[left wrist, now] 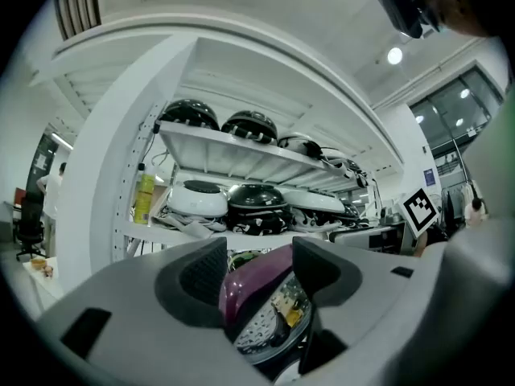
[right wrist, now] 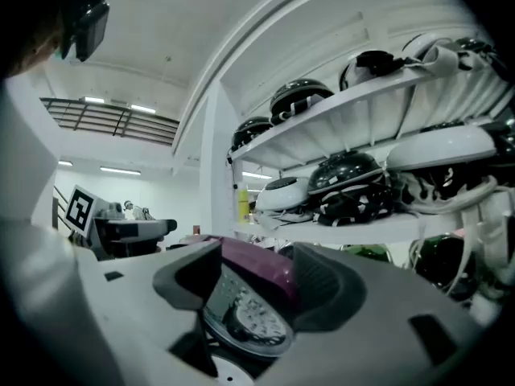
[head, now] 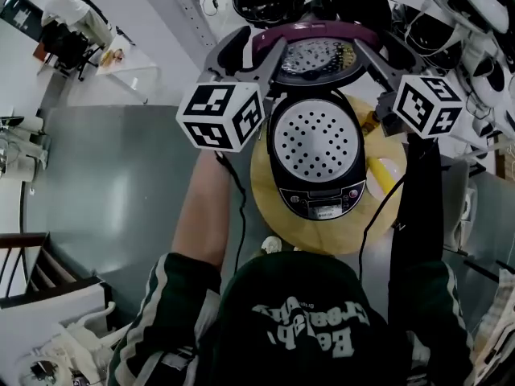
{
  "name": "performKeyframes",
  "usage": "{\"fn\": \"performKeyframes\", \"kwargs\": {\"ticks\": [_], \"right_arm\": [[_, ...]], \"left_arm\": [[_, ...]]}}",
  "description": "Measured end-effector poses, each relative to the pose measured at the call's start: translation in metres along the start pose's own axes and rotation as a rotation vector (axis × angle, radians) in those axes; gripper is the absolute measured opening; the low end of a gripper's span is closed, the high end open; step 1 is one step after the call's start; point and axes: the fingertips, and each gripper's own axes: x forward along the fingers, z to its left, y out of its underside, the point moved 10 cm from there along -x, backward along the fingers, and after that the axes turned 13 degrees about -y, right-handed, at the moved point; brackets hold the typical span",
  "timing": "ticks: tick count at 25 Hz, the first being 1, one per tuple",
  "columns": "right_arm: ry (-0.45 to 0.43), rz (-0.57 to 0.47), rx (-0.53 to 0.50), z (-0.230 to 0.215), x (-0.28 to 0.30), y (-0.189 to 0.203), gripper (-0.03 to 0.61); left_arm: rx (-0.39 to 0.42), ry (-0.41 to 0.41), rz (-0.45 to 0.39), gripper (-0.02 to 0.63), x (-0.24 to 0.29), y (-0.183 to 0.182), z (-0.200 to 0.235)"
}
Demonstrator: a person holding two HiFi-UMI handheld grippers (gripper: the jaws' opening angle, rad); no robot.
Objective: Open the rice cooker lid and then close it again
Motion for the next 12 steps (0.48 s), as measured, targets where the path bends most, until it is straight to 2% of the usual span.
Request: {"fn": "performKeyframes", "kwargs": {"ticks": [5, 8, 10, 12], "right_arm": [[-0.030, 0.018, 0.079, -0.023, 0.022, -0.004, 0.319], [-0.074, 0.015, 0.178, -0.033, 0.027, -0.002, 0.341], [-0.107, 0.017, 0.234, -0.036, 0.027, -0.001, 0.337], [-0.122, 0.030, 0.242, -0.036, 0.026, -0.002, 0.336]], "left_arm": [[-0.036, 0.016, 0.069, 0.264, 0.024, -0.003, 0.007], [-0.070, 0.041, 0.123, 0.267, 0.035, 0.004, 0.007], [-0.075, 0.037, 0.131, 0.275, 0.036, 0.006, 0.006], [-0.081, 0.032, 0.127, 0.276, 0.035, 0.006, 0.005]]}}
